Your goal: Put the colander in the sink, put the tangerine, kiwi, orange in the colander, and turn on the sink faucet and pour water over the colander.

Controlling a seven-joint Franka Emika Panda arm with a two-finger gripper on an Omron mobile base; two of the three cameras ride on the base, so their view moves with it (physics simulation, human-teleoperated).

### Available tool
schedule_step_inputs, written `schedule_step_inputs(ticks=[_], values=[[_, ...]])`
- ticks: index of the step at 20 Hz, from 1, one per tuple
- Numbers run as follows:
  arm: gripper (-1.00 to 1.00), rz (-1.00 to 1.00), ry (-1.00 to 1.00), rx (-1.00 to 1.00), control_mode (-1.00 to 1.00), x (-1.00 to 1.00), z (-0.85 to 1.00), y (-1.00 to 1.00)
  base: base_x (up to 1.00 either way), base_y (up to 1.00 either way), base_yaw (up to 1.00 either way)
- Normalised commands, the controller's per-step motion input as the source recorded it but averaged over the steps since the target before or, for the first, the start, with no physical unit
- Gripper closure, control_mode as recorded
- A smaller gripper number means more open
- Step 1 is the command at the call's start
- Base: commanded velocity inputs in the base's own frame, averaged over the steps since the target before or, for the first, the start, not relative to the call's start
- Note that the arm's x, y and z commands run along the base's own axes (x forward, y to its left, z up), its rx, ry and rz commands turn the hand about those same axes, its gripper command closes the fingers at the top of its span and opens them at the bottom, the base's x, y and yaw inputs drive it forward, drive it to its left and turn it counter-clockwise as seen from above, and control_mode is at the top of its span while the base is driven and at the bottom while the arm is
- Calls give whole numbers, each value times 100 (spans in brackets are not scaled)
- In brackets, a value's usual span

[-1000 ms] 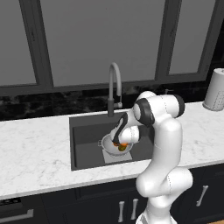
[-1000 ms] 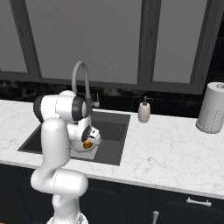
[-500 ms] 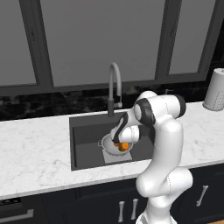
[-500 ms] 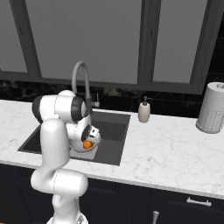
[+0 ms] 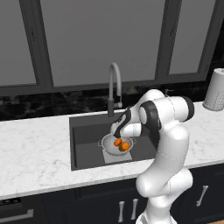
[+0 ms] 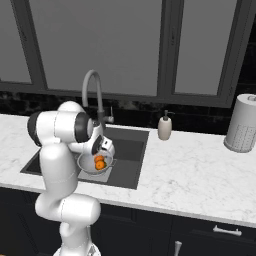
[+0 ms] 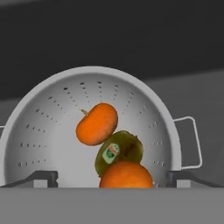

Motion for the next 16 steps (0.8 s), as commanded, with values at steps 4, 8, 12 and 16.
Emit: schedule_step_inputs(ticks=[4,8,12,16], values=[[-100,0,-1,0,-100,-3,21,-3,0,0,0],[-100,4,-12,0,-100,-20,0,-19,0,0,0],[-100,0,-14,0,-100,-14,0,-13,0,0,0],[-100,1,-23,0,-100,-24,1,-13,0,0,0]])
